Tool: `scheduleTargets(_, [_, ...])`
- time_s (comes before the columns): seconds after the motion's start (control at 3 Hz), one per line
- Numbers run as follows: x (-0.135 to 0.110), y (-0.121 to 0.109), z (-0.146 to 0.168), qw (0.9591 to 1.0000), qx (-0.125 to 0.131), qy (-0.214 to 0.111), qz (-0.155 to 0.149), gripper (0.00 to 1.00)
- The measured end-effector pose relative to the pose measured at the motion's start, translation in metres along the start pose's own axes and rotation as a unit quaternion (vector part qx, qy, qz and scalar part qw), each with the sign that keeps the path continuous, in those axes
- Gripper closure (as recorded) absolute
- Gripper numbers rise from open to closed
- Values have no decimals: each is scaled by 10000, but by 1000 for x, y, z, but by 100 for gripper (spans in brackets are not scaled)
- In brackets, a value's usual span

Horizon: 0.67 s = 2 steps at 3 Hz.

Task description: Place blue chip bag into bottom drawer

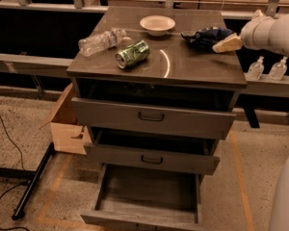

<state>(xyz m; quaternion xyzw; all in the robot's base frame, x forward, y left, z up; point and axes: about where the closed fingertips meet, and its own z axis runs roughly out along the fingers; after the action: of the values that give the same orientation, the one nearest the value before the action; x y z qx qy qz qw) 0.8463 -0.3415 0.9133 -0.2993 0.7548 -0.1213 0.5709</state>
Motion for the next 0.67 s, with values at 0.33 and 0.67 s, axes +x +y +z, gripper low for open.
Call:
scheduleTargets(0.33, [-1, 5, 20, 10000, -10, 13, -26, 19])
scheduleTargets(0.67, [-3, 8, 31, 10000, -43, -3, -20, 43])
